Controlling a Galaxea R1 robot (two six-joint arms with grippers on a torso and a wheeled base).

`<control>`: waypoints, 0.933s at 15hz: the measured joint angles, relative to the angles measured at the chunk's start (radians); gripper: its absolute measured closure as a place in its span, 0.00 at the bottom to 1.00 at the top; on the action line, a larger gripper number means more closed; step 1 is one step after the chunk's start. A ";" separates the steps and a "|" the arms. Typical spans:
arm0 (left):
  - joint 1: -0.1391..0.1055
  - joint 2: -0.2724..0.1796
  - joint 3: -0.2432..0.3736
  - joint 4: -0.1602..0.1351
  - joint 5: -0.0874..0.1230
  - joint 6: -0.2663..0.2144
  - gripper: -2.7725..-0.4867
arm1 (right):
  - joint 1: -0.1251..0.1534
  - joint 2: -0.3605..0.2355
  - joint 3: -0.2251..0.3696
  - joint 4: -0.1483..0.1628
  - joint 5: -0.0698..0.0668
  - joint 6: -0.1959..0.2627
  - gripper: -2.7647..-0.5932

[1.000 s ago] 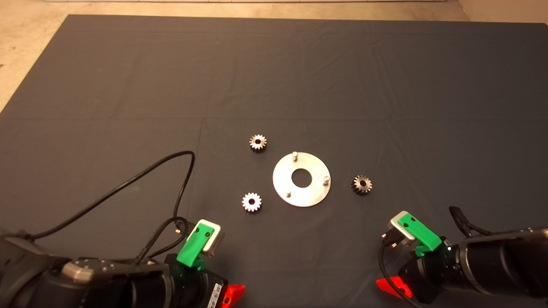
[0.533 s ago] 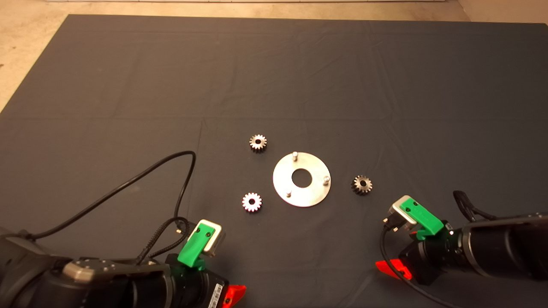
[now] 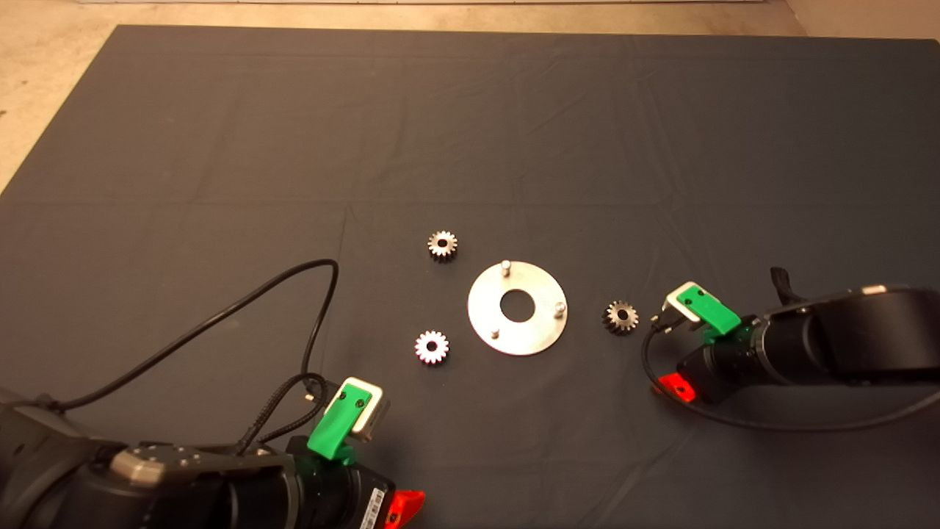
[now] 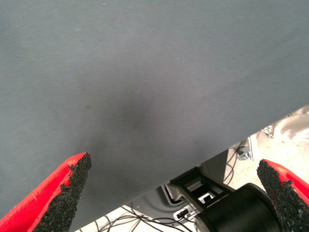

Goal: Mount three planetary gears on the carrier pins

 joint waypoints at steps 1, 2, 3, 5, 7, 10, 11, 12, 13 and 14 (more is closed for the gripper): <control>0.000 0.005 0.000 0.000 0.000 0.000 0.13 | 0.004 0.000 -0.008 0.000 0.001 -0.009 0.01; 0.000 0.008 0.000 0.000 0.000 0.000 0.13 | 0.007 0.001 -0.014 0.001 0.001 -0.018 0.01; 0.000 0.008 0.000 0.000 0.000 0.000 0.13 | 0.009 0.004 -0.020 0.002 0.001 -0.020 0.01; 0.000 0.015 0.000 0.000 0.000 0.000 0.13 | 0.010 0.017 -0.028 0.007 0.000 -0.023 0.01; 0.000 0.016 0.000 0.000 0.000 0.000 0.13 | 0.016 0.038 -0.029 0.016 0.002 -0.022 0.01; 0.000 0.020 0.000 0.000 0.000 0.000 0.13 | 0.021 0.073 -0.033 0.045 0.003 -0.002 0.01; 0.000 0.022 0.000 0.000 -0.001 0.000 0.13 | 0.024 0.085 -0.033 0.053 0.003 0.006 0.01; 0.000 0.021 0.000 0.000 0.000 0.000 0.13 | 0.030 0.095 -0.034 0.060 0.003 0.011 0.01; 0.000 0.022 0.000 0.000 0.000 0.000 0.13 | 0.036 0.103 -0.035 0.062 0.003 0.017 0.01; 0.000 0.022 0.000 0.000 0.000 0.000 0.13 | 0.041 0.110 -0.037 0.064 0.003 0.020 0.01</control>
